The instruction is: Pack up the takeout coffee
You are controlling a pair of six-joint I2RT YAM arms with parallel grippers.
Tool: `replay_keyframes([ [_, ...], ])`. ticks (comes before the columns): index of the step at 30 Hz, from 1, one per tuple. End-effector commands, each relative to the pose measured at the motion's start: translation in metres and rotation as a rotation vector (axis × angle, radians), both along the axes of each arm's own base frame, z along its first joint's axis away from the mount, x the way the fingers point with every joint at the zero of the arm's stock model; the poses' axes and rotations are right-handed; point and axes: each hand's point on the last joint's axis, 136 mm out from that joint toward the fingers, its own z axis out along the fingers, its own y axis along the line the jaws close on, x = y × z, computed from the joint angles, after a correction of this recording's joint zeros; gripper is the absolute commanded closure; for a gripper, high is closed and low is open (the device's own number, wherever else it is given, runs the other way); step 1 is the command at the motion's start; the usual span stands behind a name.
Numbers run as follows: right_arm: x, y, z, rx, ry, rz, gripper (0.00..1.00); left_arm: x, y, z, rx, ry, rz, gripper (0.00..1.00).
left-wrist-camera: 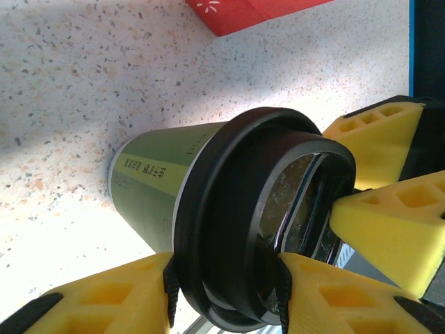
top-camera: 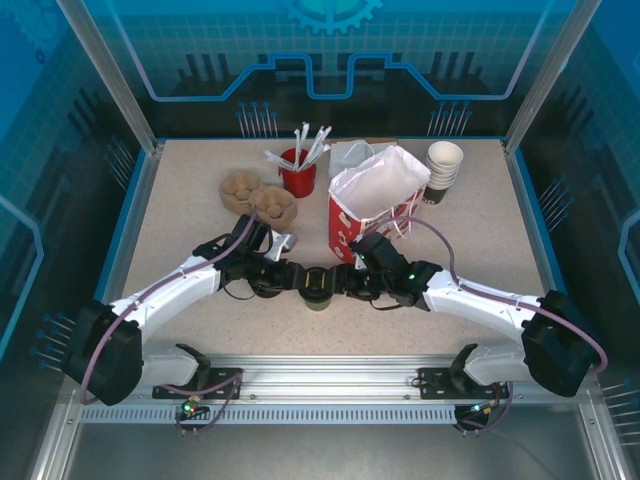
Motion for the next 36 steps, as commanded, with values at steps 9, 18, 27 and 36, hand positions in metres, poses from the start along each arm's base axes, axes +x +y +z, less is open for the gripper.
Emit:
replay_keyframes([
  [9, -0.001, -0.005, 0.009, -0.074, -0.013, 0.027, 0.42, -0.001, 0.003, 0.015, 0.05, 0.017, 0.003, 0.55],
  [18, -0.001, -0.007, 0.022, -0.091, -0.036, 0.048, 0.41, 0.004, 0.007, 0.026, 0.083, -0.012, 0.017, 0.52],
  [27, -0.007, -0.011, 0.063, -0.065, -0.115, 0.098, 0.4, 0.026, 0.022, 0.069, 0.119, -0.177, 0.108, 0.46],
  [36, -0.027, -0.05, 0.113, -0.076, -0.235, 0.107, 0.41, 0.07, 0.044, 0.114, 0.069, -0.303, 0.254, 0.45],
])
